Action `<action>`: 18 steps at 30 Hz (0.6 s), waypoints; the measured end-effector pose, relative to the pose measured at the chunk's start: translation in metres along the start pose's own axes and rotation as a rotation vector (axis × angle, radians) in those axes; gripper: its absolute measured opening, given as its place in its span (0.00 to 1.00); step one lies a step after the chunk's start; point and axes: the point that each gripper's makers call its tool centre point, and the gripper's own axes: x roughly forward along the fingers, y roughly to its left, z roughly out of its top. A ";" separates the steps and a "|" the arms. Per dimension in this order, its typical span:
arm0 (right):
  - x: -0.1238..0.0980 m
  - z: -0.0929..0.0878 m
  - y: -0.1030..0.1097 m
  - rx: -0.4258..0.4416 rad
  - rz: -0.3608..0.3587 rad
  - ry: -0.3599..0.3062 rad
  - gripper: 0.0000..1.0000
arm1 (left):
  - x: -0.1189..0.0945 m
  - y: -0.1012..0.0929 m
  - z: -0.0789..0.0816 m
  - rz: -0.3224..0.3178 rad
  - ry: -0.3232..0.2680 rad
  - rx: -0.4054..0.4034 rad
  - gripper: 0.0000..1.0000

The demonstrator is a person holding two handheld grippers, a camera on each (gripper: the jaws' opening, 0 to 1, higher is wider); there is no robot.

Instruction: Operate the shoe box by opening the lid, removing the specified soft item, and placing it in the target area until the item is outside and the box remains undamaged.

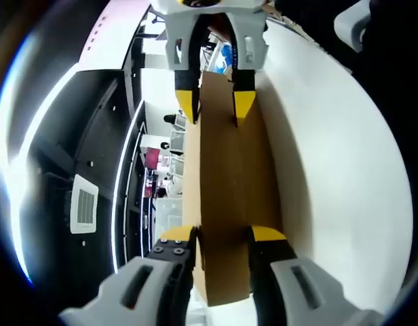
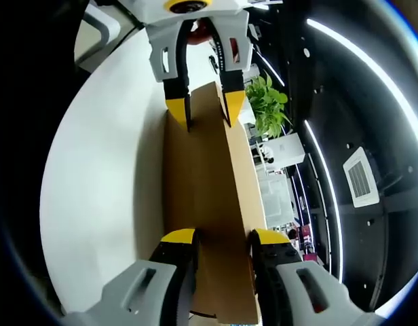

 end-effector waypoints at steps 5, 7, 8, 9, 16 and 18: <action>0.000 0.001 0.000 -0.004 -0.005 0.006 0.31 | 0.000 0.001 0.000 0.004 -0.002 -0.012 0.30; 0.000 0.001 0.000 -0.004 -0.007 0.010 0.31 | 0.000 0.001 0.000 0.005 -0.002 -0.013 0.30; 0.000 0.000 0.000 -0.003 -0.009 0.011 0.31 | 0.000 0.001 0.000 0.006 -0.002 -0.015 0.30; 0.000 0.000 0.000 -0.003 -0.010 0.012 0.31 | 0.000 0.001 0.000 0.008 -0.002 -0.015 0.30; 0.001 0.000 0.000 -0.002 -0.012 0.015 0.31 | 0.000 0.001 0.000 0.007 -0.001 -0.027 0.30; 0.001 0.000 0.000 -0.002 -0.012 0.015 0.31 | 0.000 0.001 0.000 0.007 0.000 -0.030 0.30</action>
